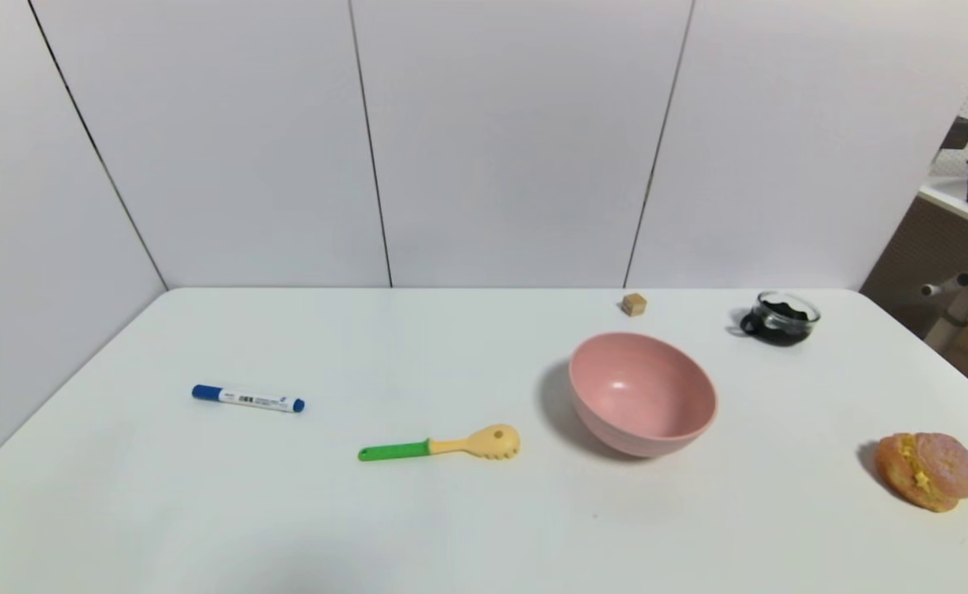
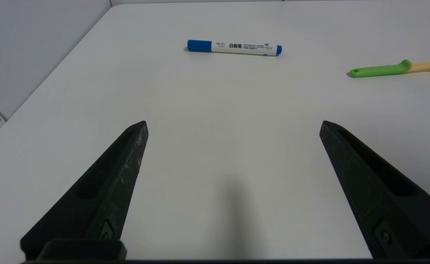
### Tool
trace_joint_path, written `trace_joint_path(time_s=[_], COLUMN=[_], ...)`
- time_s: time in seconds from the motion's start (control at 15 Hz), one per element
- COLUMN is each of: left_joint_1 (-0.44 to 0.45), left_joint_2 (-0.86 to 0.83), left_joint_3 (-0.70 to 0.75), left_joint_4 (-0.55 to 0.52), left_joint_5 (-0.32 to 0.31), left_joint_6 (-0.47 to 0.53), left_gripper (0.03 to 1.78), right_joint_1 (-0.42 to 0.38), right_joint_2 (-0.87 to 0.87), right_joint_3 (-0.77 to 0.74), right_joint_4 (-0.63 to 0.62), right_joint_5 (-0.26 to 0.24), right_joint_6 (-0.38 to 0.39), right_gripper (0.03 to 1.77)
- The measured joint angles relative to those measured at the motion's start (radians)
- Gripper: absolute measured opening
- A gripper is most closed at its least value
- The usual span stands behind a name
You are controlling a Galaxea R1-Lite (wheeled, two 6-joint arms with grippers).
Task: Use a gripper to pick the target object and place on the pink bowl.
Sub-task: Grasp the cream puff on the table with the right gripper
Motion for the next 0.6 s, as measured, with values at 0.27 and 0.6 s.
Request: trace_joint_path(time_s=[0.27,0.6], left_joint_1=[0.0,0.0], left_joint_2=[0.0,0.0], left_joint_3=[0.0,0.0], left_joint_4=[0.0,0.0], left_joint_5=[0.0,0.0], left_joint_6=[0.0,0.0], left_gripper=[1.69,1.69], right_joint_1=[0.0,0.0], right_joint_2=[0.003,0.158], right_joint_3=[0.0,-0.062], right_joint_4=[-0.004,-0.098], right_joint_5=[-0.001,0.004], right_joint_6=[-0.003,-0.013], right_gripper=[1.7,1.7])
